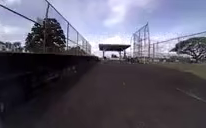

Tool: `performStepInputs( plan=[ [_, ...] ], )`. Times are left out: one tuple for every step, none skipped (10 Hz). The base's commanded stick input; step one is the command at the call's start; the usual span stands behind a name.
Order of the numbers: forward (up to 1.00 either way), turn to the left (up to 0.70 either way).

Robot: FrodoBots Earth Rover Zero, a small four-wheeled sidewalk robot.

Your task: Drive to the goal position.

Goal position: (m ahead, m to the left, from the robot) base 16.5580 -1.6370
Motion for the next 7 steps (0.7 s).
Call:
performStepInputs(
  plan=[
    [0.85, 0.0],
    [0.85, 0.0],
    [0.85, 0.0],
    [0.85, 0.0],
    [0.85, 0.0],
    [0.85, 0.0],
    [0.85, 0.0]
  ],
)
